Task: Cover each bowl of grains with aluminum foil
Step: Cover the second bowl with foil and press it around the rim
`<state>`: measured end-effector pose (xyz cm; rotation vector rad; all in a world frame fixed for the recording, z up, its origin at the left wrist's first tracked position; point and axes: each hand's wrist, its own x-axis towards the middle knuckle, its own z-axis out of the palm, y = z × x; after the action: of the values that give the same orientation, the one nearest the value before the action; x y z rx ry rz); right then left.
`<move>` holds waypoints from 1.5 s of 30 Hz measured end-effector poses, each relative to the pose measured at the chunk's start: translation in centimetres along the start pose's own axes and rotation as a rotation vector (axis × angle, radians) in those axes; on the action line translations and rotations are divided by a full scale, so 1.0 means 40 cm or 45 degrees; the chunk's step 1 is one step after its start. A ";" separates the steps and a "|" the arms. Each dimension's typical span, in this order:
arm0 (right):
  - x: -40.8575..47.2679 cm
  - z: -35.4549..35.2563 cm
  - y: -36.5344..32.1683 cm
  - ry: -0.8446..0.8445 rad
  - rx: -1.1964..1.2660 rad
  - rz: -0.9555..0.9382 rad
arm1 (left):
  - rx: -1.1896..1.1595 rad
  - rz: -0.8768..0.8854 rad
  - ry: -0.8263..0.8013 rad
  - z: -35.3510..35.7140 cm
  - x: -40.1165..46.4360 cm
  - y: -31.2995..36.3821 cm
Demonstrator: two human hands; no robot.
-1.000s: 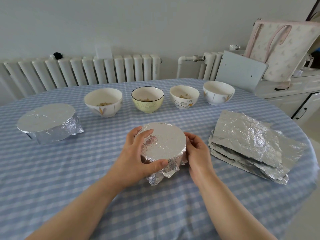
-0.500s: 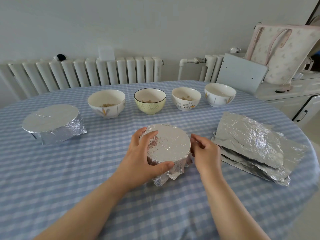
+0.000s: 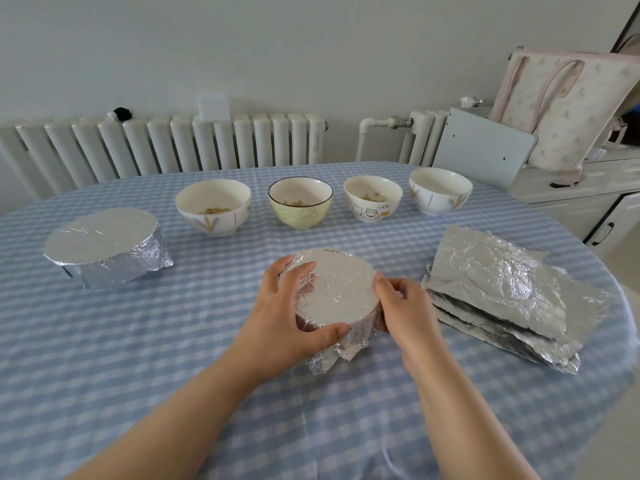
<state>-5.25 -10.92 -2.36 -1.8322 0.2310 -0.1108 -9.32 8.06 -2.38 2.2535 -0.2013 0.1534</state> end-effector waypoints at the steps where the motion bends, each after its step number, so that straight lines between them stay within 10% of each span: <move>1: 0.004 0.001 -0.003 -0.018 0.009 0.026 | 0.011 -0.006 0.009 0.002 -0.002 0.003; 18: -0.018 -0.019 -0.056 -0.313 -0.292 0.000 | 0.404 0.027 0.102 -0.016 -0.021 0.015; 25: -0.016 -0.006 -0.043 -0.221 -0.410 -0.087 | 0.721 0.422 0.173 -0.059 0.035 -0.012; 38: -0.040 0.001 0.018 -0.020 -0.084 -0.195 | -0.040 0.165 -0.233 -0.046 0.045 -0.036; 45: -0.038 -0.034 0.054 -0.299 0.415 -0.126 | -0.105 0.145 -0.246 -0.045 0.043 -0.030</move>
<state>-7.21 -12.42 -4.02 -1.5153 -0.0424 -0.0003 -7.48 10.05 -1.82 2.1745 -0.4323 -0.0130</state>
